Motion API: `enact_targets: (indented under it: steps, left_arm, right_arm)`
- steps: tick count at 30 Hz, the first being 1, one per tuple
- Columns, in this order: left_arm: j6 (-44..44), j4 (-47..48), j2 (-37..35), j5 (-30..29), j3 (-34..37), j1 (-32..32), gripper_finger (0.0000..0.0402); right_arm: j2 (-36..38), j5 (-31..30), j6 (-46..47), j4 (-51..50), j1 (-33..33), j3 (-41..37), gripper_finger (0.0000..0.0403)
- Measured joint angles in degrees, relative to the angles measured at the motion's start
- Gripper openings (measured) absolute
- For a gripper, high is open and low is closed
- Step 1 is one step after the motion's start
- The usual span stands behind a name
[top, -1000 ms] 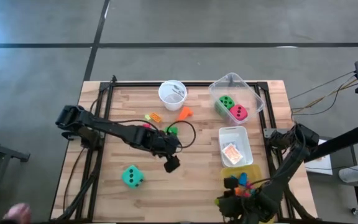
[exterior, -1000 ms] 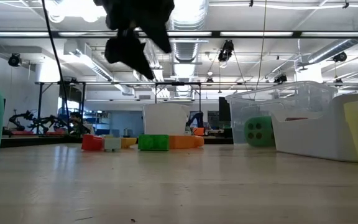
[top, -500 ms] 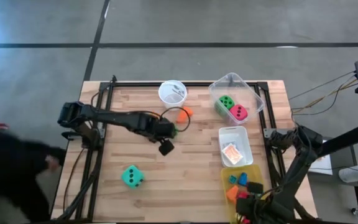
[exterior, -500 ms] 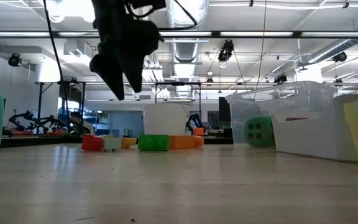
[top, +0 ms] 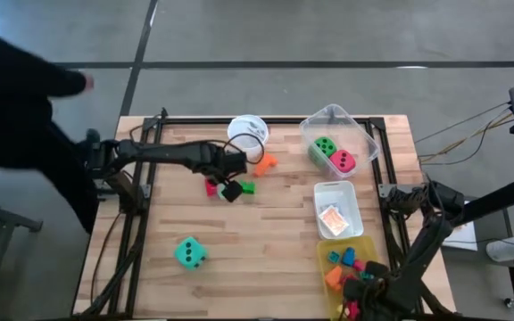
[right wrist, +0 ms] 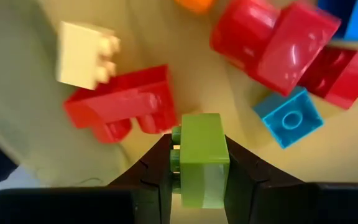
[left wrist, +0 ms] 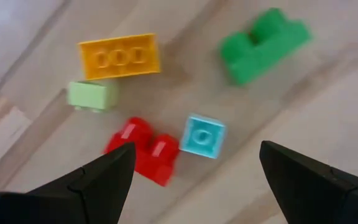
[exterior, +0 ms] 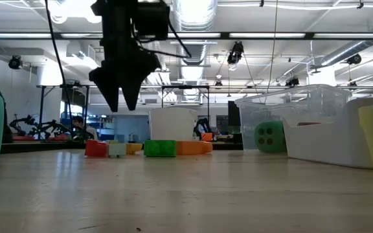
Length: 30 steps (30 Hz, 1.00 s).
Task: Pick & Place Toys
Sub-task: Put the green game piece into the yellow bin
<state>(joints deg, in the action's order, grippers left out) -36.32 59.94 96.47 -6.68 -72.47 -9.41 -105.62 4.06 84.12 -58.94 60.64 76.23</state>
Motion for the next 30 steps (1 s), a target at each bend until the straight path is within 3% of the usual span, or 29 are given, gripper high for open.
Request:
enact_targets:
  steps: [13,19,30]
  left_arm:
    - [-0.62,-2.7,0.0,2.71,10.61,-11.41,0.0347]
    - [-4.3,-8.33,0.02,6.27,14.69,-12.41,0.0347]
    - [-10.04,-8.74,0.02,6.76,15.65,-12.32,0.0347]
  right_arm:
    - [-0.02,2.53,1.41,1.55,-0.03,-2.54,0.0086]
    - [-0.01,2.51,1.47,2.82,-0.28,-3.31,0.0086]
    - [0.02,5.82,2.57,2.86,-0.82,-5.82,0.0086]
